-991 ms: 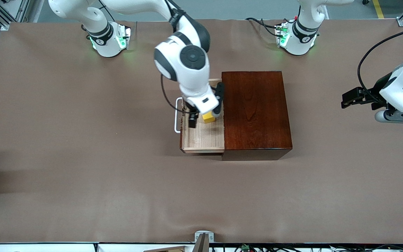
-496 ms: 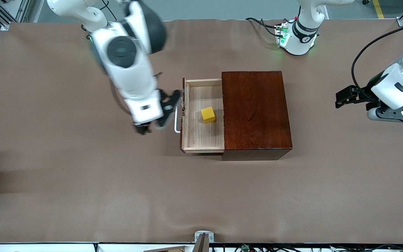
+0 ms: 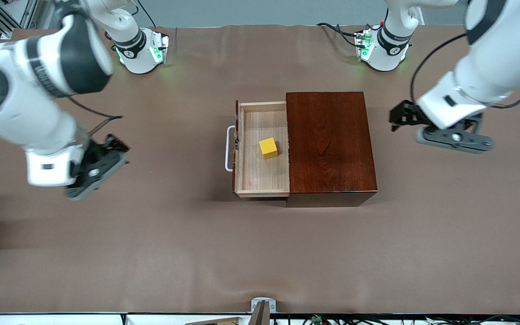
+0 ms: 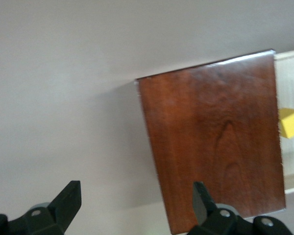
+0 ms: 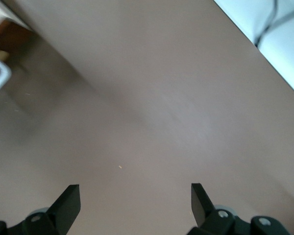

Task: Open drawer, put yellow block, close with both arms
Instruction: 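Withdraw the right gripper from the drawer while the left gripper returns over the box, then lower the left gripper to the drawer front and push the drawer shut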

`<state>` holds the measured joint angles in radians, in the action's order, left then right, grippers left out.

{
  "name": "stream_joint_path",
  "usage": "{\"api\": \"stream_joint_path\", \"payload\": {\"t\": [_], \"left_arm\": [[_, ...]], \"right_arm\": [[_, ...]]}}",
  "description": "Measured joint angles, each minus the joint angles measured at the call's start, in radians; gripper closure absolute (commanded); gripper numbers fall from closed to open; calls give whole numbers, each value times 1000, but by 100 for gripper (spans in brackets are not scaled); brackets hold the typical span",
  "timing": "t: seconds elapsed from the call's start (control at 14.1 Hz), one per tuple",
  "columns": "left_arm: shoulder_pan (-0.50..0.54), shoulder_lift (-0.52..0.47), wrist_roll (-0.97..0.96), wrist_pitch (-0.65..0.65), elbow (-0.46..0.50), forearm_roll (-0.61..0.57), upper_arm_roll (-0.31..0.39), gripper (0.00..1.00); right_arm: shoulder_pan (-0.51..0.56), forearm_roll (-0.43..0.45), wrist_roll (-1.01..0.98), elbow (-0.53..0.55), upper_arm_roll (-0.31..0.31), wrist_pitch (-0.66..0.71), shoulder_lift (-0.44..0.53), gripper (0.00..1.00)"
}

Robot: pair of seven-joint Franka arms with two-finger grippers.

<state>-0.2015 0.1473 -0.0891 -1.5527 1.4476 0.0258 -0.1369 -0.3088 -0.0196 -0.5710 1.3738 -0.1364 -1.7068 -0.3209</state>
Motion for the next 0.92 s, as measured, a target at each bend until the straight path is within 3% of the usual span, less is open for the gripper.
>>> {"api": "stream_joint_path", "payload": {"t": [0.21,0.57,0.92], "left_arm": [[-56,5,-4,-1,0,0,-44,0],[-241,52,4,-90,0,0,-71,0],[-404,143,305,-233,-40,0,-85,0]], "right_arm": [[106,0,5,18,0,0,4,0],[251,-29,52,97,0,12,76,0],[300,-31,220,205,1,84,204,0]]}}
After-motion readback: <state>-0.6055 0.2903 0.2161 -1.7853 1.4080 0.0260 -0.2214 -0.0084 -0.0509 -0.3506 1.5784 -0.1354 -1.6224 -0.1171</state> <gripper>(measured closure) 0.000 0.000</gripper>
